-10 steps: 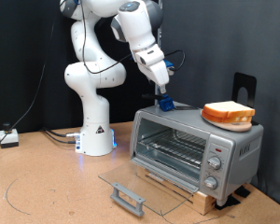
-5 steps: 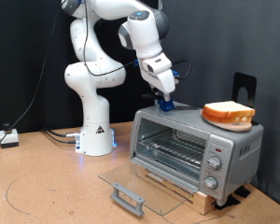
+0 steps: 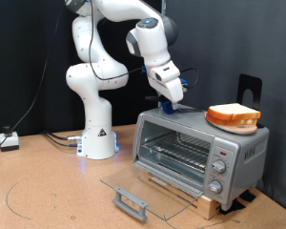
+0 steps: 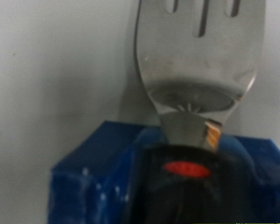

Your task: Make a piece of toast with the oven

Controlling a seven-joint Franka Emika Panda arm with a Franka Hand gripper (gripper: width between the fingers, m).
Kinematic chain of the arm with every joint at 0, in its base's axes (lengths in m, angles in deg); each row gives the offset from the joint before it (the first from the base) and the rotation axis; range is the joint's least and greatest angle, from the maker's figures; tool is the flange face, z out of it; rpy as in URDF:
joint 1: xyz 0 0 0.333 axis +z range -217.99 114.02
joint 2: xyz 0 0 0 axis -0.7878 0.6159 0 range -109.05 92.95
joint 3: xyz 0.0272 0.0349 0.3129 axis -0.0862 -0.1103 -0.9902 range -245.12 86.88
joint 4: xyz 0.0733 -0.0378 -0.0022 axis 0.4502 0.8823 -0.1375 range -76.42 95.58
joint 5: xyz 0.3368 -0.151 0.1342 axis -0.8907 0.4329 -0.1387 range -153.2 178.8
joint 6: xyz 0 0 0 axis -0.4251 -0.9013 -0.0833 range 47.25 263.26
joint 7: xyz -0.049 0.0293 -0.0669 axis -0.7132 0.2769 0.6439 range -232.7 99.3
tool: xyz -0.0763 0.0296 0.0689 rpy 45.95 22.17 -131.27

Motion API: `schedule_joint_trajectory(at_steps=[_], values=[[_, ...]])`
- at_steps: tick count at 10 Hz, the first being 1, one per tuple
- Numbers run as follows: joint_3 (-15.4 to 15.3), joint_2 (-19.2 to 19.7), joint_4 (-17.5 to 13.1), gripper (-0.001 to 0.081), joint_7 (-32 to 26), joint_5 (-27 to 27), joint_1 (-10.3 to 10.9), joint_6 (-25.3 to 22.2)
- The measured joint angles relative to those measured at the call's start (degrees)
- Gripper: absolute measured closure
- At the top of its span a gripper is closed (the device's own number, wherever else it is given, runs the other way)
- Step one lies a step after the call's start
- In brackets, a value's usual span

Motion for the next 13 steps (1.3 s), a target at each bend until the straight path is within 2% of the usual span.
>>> schedule_joint_trajectory(at_steps=[7,8,9,10,13], values=[[-0.8,1.4,0.0,0.0011,-0.1,-2.8,0.0,0.4],[-0.8,1.4,0.0,0.018,-0.1,-2.8,0.0,0.6],[-0.8,1.4,0.1,0.018,-0.1,-2.8,-0.1,1.0],[-0.8,1.5,0.1,0.036,0.0,-2.8,-0.4,1.1],[-0.8,1.6,0.1,0.0364,0.1,-2.8,-1.5,1.1]])
